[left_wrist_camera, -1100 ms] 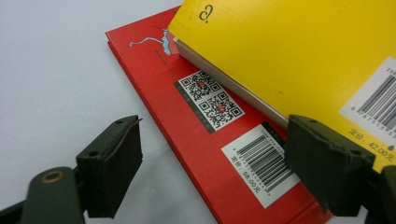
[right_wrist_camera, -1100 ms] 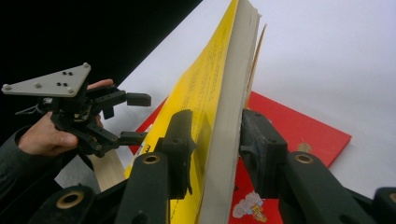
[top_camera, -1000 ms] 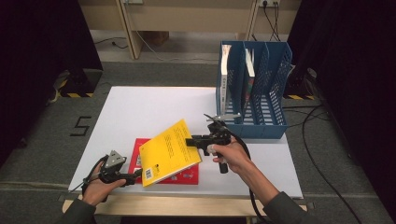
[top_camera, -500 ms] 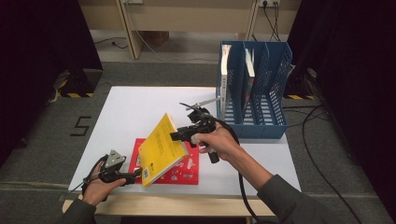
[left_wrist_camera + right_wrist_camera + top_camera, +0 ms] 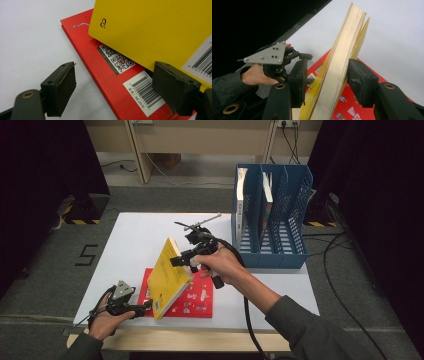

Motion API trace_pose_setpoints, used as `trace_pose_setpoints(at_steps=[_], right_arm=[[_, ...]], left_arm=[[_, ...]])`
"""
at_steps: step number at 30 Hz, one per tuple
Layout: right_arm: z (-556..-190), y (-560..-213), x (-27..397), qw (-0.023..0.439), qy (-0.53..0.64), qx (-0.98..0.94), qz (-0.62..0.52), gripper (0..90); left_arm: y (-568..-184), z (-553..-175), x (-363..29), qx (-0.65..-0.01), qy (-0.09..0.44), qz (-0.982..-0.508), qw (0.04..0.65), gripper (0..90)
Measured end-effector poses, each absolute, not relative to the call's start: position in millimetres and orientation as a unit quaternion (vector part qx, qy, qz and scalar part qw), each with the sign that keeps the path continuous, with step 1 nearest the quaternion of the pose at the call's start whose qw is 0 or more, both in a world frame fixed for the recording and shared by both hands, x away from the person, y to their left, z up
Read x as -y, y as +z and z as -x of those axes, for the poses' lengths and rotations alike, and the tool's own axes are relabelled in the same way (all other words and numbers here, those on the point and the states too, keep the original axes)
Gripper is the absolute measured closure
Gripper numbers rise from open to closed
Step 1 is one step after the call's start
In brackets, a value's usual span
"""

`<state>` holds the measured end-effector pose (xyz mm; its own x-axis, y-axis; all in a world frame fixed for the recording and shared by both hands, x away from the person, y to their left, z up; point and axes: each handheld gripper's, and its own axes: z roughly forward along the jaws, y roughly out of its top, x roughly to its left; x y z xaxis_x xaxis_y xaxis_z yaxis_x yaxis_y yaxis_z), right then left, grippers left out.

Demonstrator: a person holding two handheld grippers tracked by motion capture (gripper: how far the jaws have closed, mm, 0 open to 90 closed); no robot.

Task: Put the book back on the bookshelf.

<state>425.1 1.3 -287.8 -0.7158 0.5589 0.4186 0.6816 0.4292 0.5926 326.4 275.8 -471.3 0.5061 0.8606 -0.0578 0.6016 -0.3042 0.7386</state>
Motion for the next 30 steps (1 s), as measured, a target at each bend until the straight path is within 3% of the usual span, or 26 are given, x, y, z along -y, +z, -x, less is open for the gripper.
trace_pose_setpoints(at_steps=[9,17,23,30], right_arm=[[-424.6,-296.6,-20.9,0.097,-0.349,0.864,0.351,54.8],[-425.3,-293.8,-21.1,0.034,-0.334,0.892,0.302,71.5],[-423.1,-287.9,-15.5,0.028,-0.344,0.895,0.281,74.5],[-420.5,-274.0,7.6,-0.014,-0.331,0.904,0.271,75.5]], left_arm=[[-471.8,-326.8,-276.7,-0.463,0.176,-0.787,0.367,18.2],[-471.2,-326.6,-279.4,-0.463,0.173,-0.783,0.377,17.0],[-471.7,-328.8,-289.4,-0.484,0.173,-0.765,0.388,17.5],[-471.6,-331.4,-301.0,-0.508,0.178,-0.747,0.39,17.5]])
